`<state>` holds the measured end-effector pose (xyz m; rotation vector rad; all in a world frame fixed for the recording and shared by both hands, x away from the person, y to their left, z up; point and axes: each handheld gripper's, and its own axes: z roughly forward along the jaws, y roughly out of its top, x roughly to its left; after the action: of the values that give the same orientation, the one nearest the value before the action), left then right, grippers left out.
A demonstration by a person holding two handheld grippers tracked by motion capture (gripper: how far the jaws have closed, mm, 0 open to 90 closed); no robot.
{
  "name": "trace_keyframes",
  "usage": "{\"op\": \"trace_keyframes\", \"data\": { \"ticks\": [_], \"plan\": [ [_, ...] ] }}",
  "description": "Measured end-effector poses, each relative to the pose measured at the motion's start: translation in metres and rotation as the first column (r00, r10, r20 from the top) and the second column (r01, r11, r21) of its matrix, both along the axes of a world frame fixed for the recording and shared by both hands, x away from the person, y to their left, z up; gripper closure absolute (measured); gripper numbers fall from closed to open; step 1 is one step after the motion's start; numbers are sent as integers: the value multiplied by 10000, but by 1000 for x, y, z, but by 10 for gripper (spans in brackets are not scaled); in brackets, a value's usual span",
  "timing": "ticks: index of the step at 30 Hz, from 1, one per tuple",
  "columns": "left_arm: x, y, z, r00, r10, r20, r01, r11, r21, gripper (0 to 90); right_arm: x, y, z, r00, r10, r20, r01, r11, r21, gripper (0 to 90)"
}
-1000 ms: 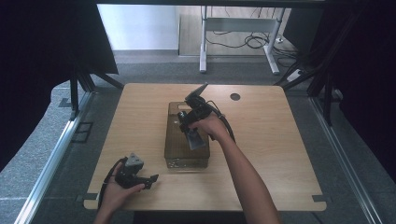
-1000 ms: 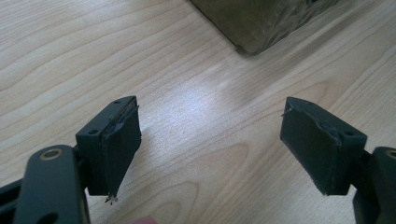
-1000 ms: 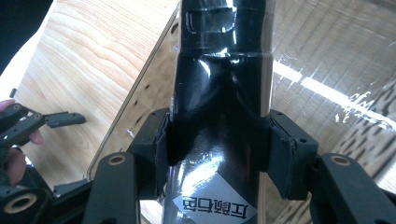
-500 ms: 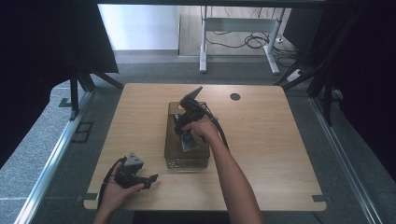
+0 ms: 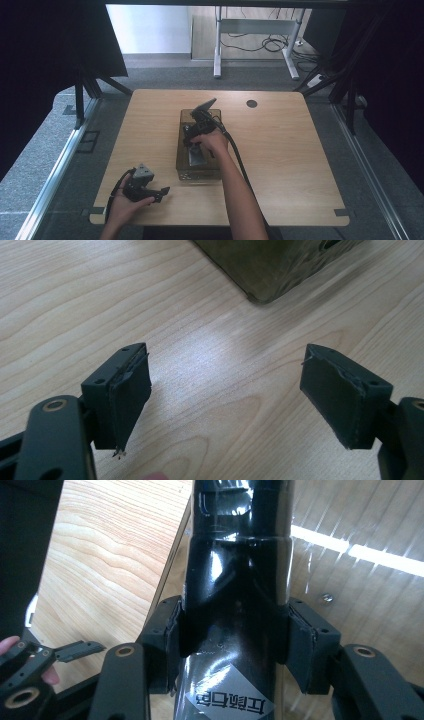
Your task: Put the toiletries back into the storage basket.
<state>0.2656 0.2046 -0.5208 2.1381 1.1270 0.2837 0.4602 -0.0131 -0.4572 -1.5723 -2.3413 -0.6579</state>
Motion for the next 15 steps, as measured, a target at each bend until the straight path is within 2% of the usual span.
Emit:
{"op": "trace_keyframes", "data": {
  "ticks": [3, 8, 15],
  "plan": [
    [0, -1, 0, 10000, 4, 10, -4, 10000, -15, 207, -3, -2, -4, 9989, -470, -77, 471, 9988, 166, 462],
    [-1, -1, 1, 10000, -42, 19, 42, 10000, -30, 207, -4, 2, -11, 9973, -679, -270, 685, 9974, 215, 462],
    [0, -1, -1, 10000, -19, -43, 19, 10000, 12, 207, 0, 2, -16, 9912, -1266, -388, 1279, 9912, 330, 462]
  ]
}}
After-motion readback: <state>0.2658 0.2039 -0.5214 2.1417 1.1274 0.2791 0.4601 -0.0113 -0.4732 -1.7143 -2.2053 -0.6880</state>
